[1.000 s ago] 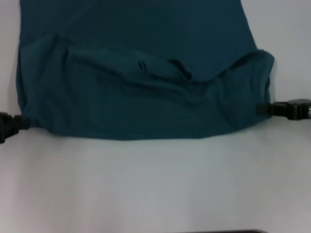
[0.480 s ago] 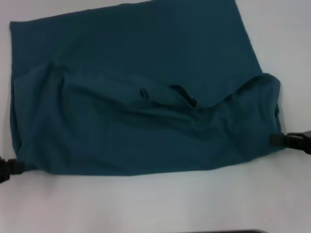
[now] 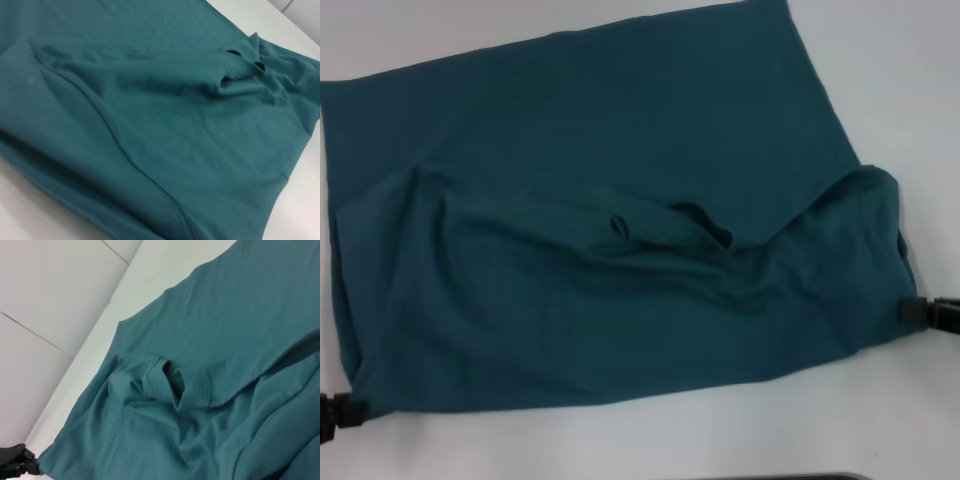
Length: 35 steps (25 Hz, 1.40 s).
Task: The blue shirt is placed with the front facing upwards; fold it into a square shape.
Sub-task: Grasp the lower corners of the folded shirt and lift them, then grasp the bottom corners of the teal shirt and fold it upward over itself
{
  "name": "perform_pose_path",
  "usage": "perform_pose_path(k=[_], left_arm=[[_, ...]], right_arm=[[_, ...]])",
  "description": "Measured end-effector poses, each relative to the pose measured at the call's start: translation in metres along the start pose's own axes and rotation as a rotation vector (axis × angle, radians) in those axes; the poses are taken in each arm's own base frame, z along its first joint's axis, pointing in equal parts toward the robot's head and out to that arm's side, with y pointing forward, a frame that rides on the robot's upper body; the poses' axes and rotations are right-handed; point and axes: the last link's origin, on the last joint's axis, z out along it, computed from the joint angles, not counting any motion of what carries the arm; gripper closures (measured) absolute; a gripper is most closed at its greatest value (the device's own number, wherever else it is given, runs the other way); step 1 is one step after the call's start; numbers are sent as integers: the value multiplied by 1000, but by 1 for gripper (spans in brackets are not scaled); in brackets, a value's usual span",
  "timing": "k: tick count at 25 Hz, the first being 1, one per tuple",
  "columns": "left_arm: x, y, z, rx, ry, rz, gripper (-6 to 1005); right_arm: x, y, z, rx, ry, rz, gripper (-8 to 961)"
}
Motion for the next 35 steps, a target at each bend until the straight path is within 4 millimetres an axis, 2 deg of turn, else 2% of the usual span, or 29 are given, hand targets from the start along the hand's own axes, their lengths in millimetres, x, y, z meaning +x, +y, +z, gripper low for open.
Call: perform_pose_path(k=[7,11,35], left_arm=[[-9,-9,0,0,-19,-24,930],[-10,-12,0,-11,-24,-22,930],[-22,-12,-4,-34,-47,-29,929]], right_arm=[[30,0,-13,27,-21,51,878],[41,1,-20,35,-51,69,877],[44,-1,-34,63,-112,85,874]])
